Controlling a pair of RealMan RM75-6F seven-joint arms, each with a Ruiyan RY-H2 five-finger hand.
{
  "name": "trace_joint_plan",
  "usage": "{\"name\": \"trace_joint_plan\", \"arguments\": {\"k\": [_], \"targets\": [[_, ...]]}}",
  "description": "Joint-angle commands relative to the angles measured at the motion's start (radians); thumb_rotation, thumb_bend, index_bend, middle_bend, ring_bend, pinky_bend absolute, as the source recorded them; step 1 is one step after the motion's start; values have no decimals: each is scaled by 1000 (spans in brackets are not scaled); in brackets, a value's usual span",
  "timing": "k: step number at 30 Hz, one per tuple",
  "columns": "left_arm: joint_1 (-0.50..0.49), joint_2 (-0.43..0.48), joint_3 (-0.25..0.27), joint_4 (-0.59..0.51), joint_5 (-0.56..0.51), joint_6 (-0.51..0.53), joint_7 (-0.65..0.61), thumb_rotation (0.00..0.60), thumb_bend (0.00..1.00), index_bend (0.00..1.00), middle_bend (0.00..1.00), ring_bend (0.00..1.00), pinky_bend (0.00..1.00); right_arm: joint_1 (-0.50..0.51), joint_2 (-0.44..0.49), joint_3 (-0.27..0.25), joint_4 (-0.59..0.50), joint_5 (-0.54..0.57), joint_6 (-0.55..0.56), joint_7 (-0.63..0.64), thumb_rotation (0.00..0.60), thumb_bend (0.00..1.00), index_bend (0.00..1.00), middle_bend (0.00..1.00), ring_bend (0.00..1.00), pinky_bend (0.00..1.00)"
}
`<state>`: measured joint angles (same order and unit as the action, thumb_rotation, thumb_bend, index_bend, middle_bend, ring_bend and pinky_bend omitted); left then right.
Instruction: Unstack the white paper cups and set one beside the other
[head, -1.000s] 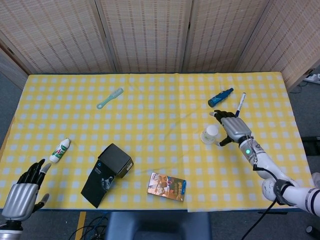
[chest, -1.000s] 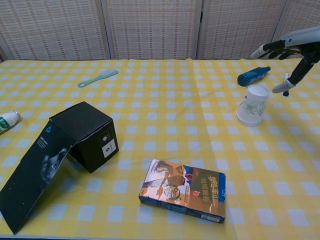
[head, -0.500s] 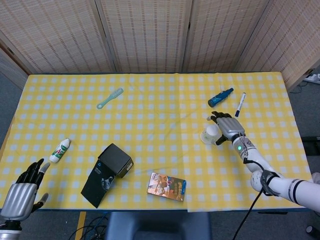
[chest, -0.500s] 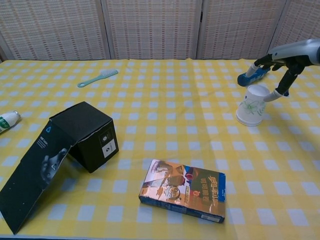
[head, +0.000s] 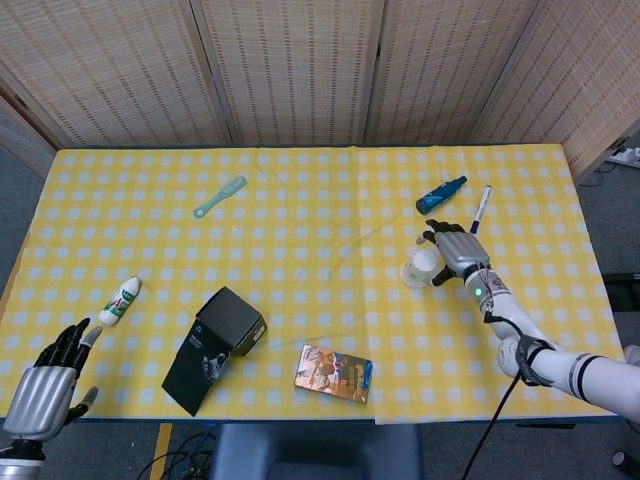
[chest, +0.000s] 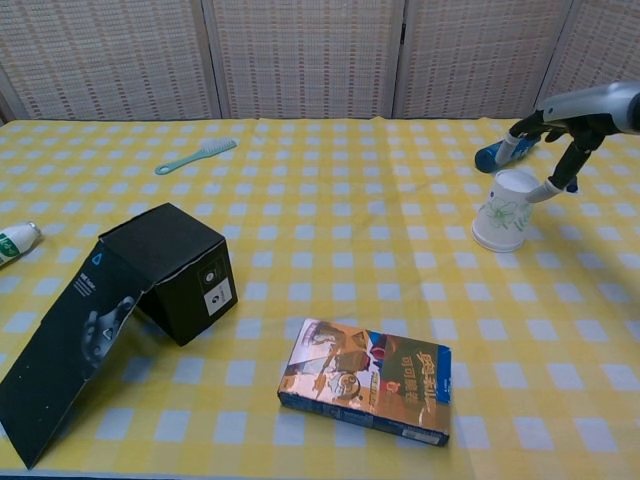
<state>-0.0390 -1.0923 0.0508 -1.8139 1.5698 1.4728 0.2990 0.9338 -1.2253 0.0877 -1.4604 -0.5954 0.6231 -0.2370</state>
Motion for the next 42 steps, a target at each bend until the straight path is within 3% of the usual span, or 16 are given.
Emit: {"name": "trace_joint_plan", "arguments": {"k": [1, 25, 32, 42], "targets": [[0, 1, -2, 1, -2, 0, -1, 600, 317, 0, 0, 0, 229, 2, -9, -2, 14, -3, -10, 9, 600, 219, 234, 0, 0, 0], [-5, 0, -5, 10, -7, -9, -11, 600, 317, 0, 0, 0, 229, -10, -48, 0, 73, -29, 15, 43, 600, 259, 359, 8, 0, 0], [-6, -2, -1, 13, 4, -10, -16, 600, 317, 0, 0, 0, 229, -23, 4, 21, -6, -42, 63, 47, 600, 266, 394, 23, 0, 0], [-11, -13, 3, 13, 8, -22, 2, 600, 317, 0, 0, 0, 229, -68, 200, 91, -265, -108, 167, 82, 600, 266, 395, 24, 0, 0]]}}
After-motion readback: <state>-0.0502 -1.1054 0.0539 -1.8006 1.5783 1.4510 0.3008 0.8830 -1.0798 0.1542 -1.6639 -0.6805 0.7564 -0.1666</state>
